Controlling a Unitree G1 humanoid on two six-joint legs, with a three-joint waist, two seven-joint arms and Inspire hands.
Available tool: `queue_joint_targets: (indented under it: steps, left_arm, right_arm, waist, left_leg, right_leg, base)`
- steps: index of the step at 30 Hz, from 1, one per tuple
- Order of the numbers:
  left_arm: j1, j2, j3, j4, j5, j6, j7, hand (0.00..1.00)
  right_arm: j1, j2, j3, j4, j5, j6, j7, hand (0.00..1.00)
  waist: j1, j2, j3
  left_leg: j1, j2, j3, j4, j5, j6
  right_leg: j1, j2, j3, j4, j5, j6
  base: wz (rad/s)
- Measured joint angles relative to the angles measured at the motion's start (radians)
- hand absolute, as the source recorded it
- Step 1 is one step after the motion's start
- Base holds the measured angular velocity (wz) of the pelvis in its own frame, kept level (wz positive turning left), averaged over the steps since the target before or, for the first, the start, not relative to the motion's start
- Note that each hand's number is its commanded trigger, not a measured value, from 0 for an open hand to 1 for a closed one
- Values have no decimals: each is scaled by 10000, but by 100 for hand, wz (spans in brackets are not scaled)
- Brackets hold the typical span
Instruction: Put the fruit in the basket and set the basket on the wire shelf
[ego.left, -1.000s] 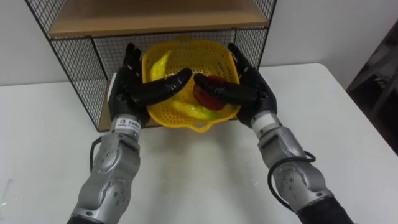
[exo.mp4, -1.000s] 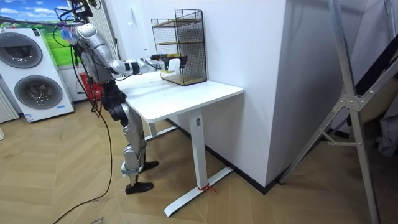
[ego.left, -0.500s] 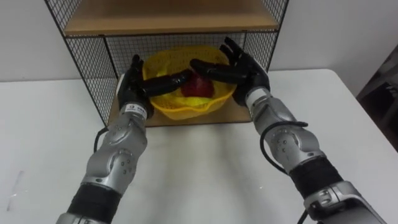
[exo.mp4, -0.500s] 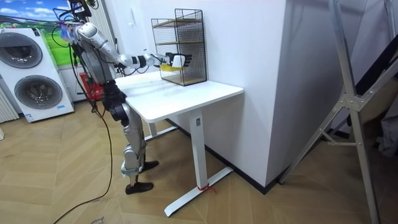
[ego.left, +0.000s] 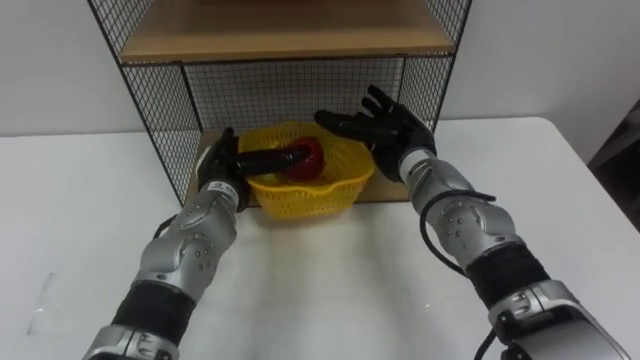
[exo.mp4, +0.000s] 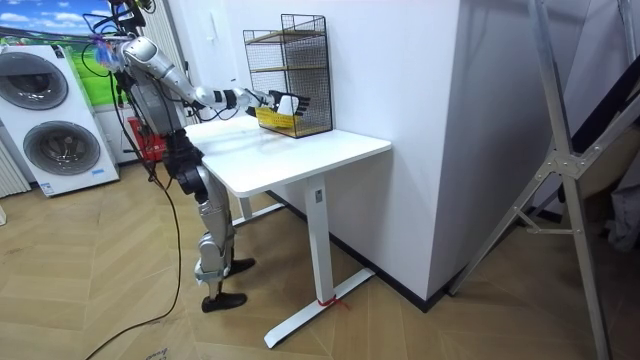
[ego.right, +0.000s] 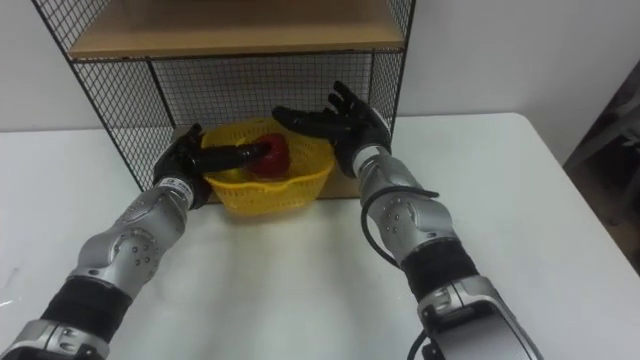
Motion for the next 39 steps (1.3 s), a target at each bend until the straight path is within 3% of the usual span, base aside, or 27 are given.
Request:
queue_joint_targets:
  steps: [4, 12, 17, 22, 34, 39]
  left_arm:
    - [-18, -4, 1, -3, -82, 33, 3, 0]
    - [-59, 27, 1, -1, 11, 33, 15, 0]
    - [-50, 468, 158, 4, -16, 32, -200, 0]
    - [-48, 752, 480, 3, -95, 33, -215, 0]
    - [-23, 779, 1100, 83, 308, 42, -731, 0]
    - [-22, 818, 1142, 38, 312, 41, -909, 0]
  right_arm:
    - [6, 59, -33, 381, -7, 133, 23, 0]
    - [9, 63, -36, 700, -40, 133, 31, 0]
    - [16, 68, -250, 1332, -454, 252, 468, 0]
    - [72, 57, -266, 1433, -453, 435, 511, 0]
    - [203, 29, -569, 1474, -851, 440, 1148, 0]
    - [383, -40, -571, 1408, -854, 433, 1367, 0]
  waist:
    - [-37, 213, -12]
    - [-107, 180, 13]
    - [-214, 191, 49]
    - [-265, 244, 69]
    - [-264, 415, -33]
    - [-254, 398, -120]
  left_leg:
    - [24, -5, -10, -7, 0, -1]
    - [187, -78, -176, -48, 20, -30]
    - [315, -113, -206, -145, 18, -57]
    - [293, -118, -222, -124, 26, -55]
    - [320, -115, -199, -169, 96, -5]
    - [337, -121, -197, -206, 120, 5]
  right_leg:
    - [-14, -3, -16, 12, -12, 3]
    - [219, -16, -146, -17, -40, 21]
    - [313, -14, -105, -32, -146, 112]
    - [309, 11, -42, -60, -100, 68]
    - [321, 26, -6, -147, -26, 51]
    - [317, 11, -2, -140, -22, 47]
  base:
    - [0]
    - [6]
    - [2]
    - [0]
    - [-1]
    - [0]
